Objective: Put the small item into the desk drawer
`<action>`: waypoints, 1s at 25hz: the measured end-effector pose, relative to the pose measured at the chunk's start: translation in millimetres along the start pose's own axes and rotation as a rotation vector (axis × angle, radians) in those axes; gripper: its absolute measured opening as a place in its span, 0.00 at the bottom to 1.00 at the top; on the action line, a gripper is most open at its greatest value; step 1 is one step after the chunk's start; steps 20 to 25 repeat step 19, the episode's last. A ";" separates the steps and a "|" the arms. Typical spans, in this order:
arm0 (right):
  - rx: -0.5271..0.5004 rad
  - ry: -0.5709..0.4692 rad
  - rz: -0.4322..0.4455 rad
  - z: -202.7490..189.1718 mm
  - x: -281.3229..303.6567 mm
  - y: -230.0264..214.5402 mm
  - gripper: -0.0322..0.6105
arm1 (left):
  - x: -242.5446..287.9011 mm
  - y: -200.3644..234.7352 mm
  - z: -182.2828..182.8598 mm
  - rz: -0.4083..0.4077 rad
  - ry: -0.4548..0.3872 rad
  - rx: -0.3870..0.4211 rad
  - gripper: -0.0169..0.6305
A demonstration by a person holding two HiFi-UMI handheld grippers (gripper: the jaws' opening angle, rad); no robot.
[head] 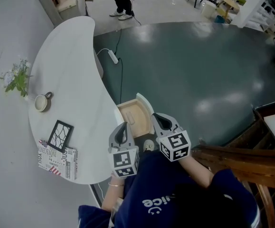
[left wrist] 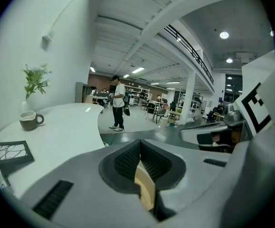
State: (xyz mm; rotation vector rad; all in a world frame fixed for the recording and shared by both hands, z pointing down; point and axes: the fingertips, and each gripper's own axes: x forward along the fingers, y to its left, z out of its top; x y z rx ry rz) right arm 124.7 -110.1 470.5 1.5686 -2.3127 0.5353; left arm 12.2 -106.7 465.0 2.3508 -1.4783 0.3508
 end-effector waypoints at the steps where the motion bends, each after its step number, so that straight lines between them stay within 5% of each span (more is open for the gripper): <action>1: 0.001 0.002 -0.003 -0.8 -0.8 -0.5 0.06 | -0.5 -0.3 -0.5 0.000 0.001 0.000 0.03; 25: -0.016 0.018 0.017 -9.7 2.0 6.7 0.06 | -3.2 4.0 -6.3 0.019 0.017 -0.024 0.03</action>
